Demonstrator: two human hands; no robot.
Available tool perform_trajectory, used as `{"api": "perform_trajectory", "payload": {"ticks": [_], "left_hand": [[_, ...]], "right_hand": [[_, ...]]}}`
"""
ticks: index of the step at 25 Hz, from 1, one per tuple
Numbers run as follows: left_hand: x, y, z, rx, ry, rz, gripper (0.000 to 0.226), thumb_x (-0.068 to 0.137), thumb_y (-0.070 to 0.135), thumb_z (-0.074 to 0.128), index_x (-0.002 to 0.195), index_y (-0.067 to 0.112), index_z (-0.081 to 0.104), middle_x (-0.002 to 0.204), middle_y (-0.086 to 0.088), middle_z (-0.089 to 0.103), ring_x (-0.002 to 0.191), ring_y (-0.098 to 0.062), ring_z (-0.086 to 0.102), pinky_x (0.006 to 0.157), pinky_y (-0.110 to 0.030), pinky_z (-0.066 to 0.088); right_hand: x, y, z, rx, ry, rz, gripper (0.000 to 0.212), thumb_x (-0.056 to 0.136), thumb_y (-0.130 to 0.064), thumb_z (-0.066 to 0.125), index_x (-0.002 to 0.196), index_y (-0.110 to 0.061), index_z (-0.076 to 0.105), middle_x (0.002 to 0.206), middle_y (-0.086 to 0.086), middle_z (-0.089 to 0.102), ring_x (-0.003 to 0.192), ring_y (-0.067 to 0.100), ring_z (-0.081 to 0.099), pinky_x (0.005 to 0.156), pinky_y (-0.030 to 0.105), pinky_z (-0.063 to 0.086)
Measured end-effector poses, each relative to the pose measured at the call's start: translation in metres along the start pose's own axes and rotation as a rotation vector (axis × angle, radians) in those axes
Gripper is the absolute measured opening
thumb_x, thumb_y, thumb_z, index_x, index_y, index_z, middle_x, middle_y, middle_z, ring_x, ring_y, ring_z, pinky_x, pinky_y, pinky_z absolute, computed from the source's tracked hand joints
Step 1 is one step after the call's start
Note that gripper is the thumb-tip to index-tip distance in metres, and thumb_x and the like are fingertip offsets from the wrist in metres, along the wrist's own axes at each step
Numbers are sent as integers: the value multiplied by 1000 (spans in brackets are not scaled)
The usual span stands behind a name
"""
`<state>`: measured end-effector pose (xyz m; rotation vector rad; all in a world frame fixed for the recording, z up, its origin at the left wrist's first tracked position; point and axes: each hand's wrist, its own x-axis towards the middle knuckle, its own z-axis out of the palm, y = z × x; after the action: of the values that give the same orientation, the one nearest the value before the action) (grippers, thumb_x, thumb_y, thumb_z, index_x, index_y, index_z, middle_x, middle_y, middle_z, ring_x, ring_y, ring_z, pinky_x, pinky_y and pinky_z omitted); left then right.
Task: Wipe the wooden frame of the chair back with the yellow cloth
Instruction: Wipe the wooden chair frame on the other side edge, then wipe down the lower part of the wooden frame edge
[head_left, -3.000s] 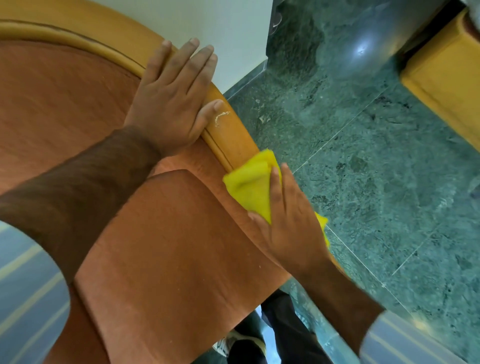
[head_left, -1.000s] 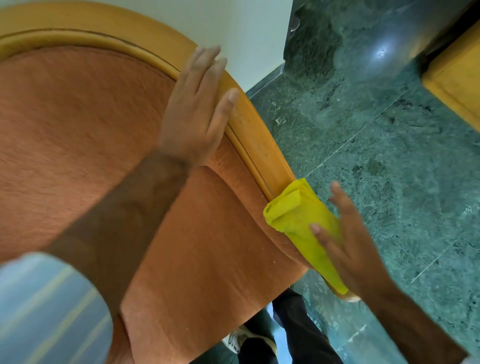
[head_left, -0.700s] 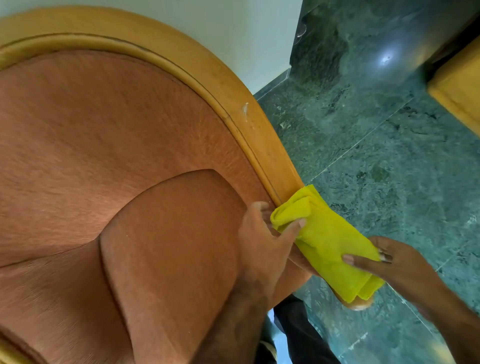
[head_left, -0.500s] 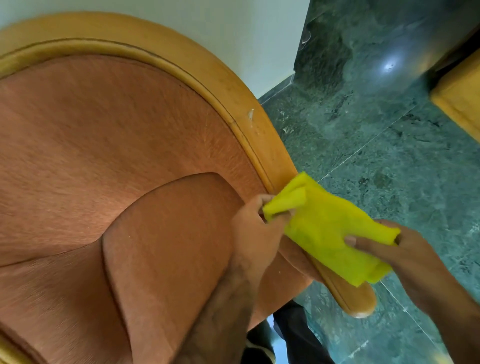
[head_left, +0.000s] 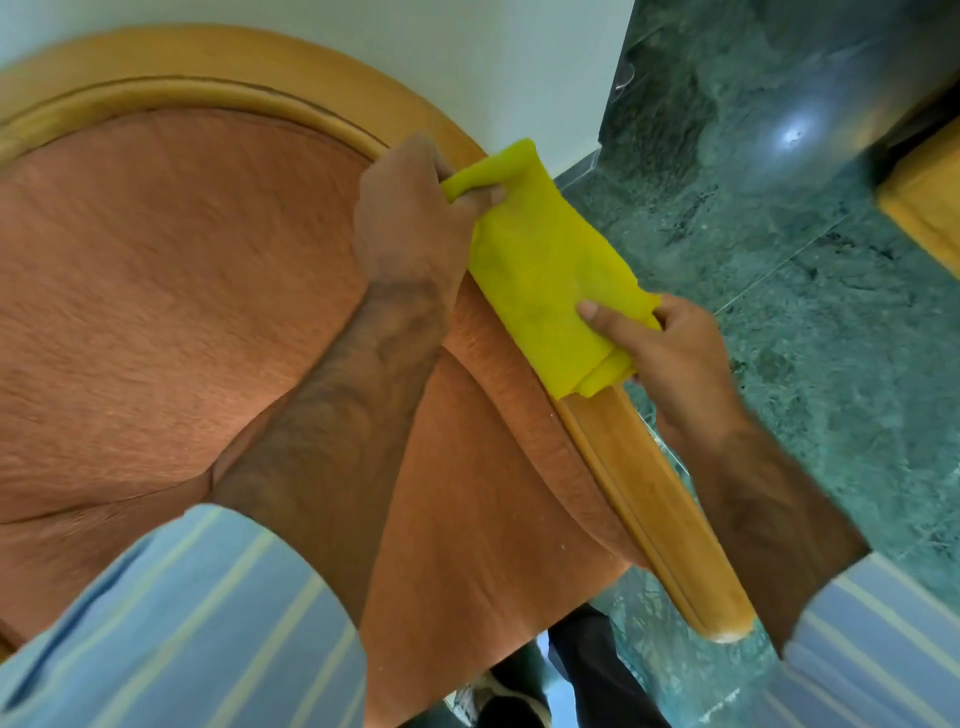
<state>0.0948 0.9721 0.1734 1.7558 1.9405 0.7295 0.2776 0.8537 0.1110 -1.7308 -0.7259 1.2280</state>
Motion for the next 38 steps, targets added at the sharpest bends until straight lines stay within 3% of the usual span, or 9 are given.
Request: {"api": "perform_trajectory", "payload": {"ticks": [5,9,12,15,20,24,27,32,38], "left_hand": [[-58,-11,30,-55,-52,-44,42,79,50,82,79,19,55,82,-1,59,76,-18,52,56,-30,25],[-105,-35,33,-293,-128,-192,31,78,37,88,81,17,64,69,8,58,62,-4,52,56,-22,41],[-130,-73,2,-604,-229,-428,23,91,25,78,111,15,73,94,-10,76,75,-9,65,61,-24,56],[-168,-121,-50,-862,-270,-560,16,100,17,66,113,16,74,115,-12,79,97,-17,73,79,-29,61],[-266,-190,-151,-1160,-53,-745,36,81,11,76,118,14,74,117,-4,81,105,-18,76,82,-29,65],[-371,-232,-213,-1139,135,-834,45,74,5,87,118,13,78,122,-9,80,116,-28,74,99,-43,57],[-468,-248,-242,-1181,434,-960,42,70,12,85,111,11,81,117,-12,81,113,-31,75,99,-41,62],[-625,-254,-251,-1170,917,-1199,38,60,20,89,96,11,83,106,-14,83,99,-28,79,87,-35,65],[-817,-222,-178,-1112,1422,-1469,21,85,-1,76,105,3,80,105,-14,83,96,-24,76,79,-29,65]], "right_hand": [[-30,43,-26,-84,104,96,36,74,-40,91,94,-15,76,93,7,81,86,22,78,73,44,62],[-58,53,-45,132,114,217,42,66,-36,92,102,-21,78,104,-1,84,97,19,80,84,43,63],[-63,35,-32,304,-16,232,48,62,-32,89,106,-17,78,106,0,84,98,18,81,71,31,67],[-61,6,2,294,-251,236,44,68,-22,83,110,-12,76,107,4,84,98,19,81,69,29,67],[-95,-29,101,-30,-638,179,44,69,-21,84,111,-7,78,107,12,84,94,23,81,75,35,67],[-169,-26,201,-242,-913,86,33,76,-15,84,107,-4,80,105,16,83,99,29,80,86,44,65],[-252,-10,269,-433,-1110,11,17,86,-6,80,103,-4,81,94,11,85,92,25,81,74,33,67],[-390,57,327,-684,-1449,-129,16,84,-4,82,98,-12,79,95,11,84,87,19,78,79,35,60],[-536,204,308,-1093,-1900,-236,13,80,-12,88,87,-17,78,91,6,85,90,28,80,87,54,62]]}}
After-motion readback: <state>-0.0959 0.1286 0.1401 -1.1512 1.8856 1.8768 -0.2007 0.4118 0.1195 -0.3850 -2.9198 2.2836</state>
